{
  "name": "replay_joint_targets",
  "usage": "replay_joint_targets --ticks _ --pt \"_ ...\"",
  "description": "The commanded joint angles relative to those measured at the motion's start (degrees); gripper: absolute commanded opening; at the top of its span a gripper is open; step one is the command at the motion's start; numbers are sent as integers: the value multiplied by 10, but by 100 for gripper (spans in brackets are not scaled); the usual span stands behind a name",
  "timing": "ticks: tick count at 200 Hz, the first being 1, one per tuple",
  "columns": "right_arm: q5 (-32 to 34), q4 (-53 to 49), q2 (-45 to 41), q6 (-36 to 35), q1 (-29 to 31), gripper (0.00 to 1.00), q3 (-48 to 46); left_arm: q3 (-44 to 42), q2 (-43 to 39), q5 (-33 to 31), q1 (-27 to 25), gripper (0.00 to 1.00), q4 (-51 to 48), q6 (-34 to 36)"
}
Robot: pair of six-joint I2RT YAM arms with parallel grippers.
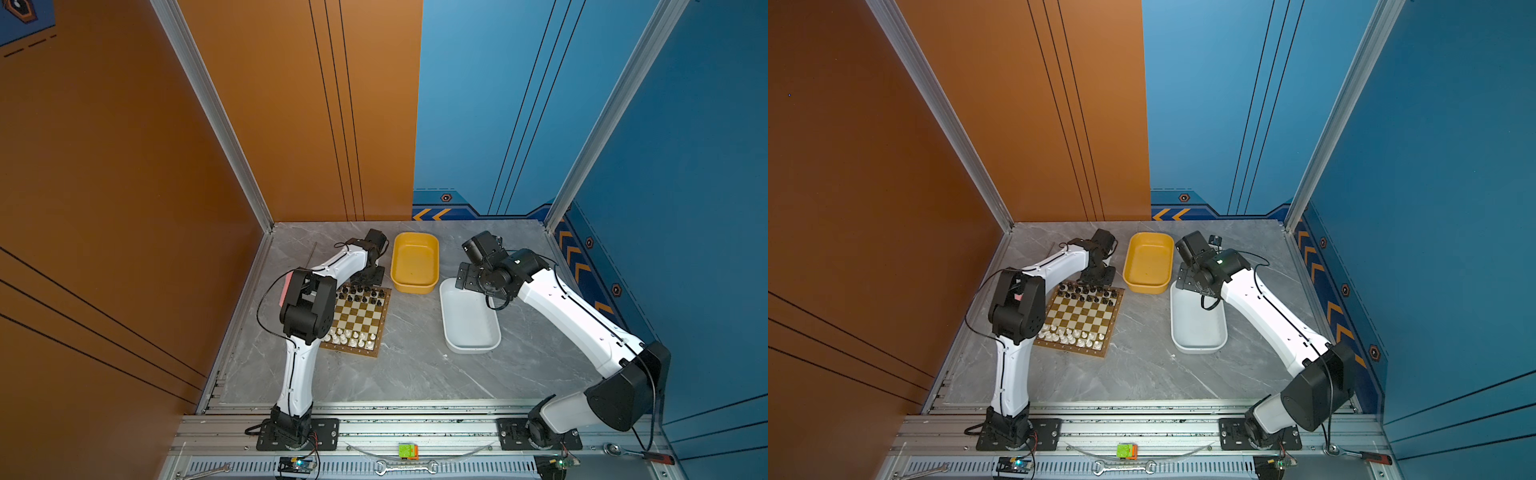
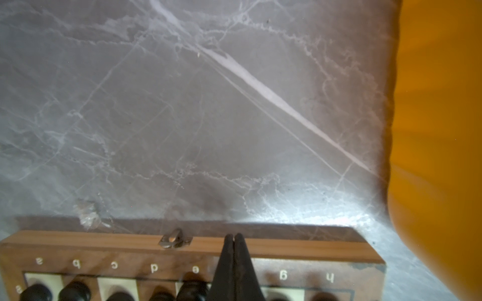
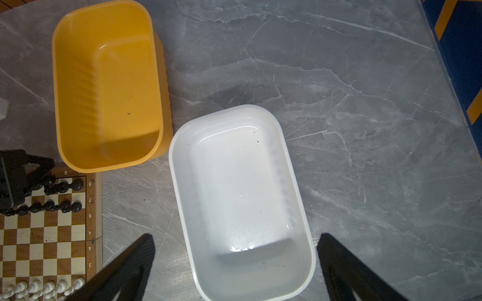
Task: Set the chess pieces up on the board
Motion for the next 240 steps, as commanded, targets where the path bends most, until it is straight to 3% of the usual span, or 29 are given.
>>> replay_joint_targets --ticks 1,99,240 --pt "-2 6 3 -4 -3 100 -5 5 6 14 5 0 -46 5" --pt "-2 16 -9 5 1 100 -25 14 0 22 4 0 -51 3" --pt "1 16 -32 2 3 100 -34 36 -49 17 -7 18 -50 -8"
